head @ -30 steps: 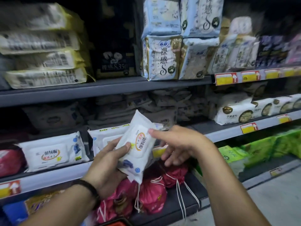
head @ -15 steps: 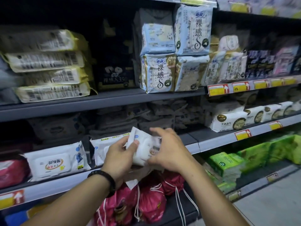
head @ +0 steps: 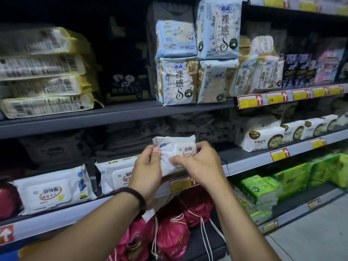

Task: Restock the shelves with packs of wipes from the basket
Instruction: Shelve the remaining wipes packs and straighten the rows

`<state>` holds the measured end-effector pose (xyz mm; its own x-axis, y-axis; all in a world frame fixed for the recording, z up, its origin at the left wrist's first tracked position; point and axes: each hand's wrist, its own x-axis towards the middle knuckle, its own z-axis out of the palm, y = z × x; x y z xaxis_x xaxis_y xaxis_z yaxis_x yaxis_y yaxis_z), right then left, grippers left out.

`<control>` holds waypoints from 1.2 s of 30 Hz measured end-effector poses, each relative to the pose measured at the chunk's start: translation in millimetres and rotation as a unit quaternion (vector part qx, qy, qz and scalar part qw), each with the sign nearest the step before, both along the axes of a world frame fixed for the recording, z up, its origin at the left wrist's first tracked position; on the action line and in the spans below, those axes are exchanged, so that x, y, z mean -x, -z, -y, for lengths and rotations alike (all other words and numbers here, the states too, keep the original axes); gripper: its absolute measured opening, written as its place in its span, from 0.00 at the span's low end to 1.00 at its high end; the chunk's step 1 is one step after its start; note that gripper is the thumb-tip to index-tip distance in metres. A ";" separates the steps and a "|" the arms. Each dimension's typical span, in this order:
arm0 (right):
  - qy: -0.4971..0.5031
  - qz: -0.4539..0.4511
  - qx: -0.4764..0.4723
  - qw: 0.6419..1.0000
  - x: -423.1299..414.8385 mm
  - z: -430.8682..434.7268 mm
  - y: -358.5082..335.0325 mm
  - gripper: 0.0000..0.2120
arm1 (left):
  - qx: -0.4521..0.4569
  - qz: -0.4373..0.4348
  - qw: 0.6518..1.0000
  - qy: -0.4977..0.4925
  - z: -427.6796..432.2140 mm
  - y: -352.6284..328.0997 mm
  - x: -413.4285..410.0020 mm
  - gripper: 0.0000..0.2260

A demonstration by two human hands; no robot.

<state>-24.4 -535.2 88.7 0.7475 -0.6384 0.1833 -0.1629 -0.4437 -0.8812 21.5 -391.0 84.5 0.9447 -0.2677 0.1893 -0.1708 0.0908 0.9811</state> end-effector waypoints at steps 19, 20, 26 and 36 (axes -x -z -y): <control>0.144 -0.068 0.202 0.966 -77.5 21.1 66.6 0.50 | -0.467 0.143 0.868 0.090 37.9 29.8 -38.9 0.25; 0.126 -0.080 0.203 0.968 -77.9 23.1 65.3 0.50 | -0.485 0.147 0.858 0.085 39.9 32.3 -41.5 0.25; 0.039 -0.111 0.217 0.969 -68.5 25.6 54.0 0.31 | -0.526 0.139 0.835 0.075 48.0 39.8 -47.3 0.44; 0.047 -0.154 0.228 0.960 -41.5 -4.7 43.2 0.22 | -0.408 0.206 0.881 0.124 -19.4 24.9 -10.4 0.24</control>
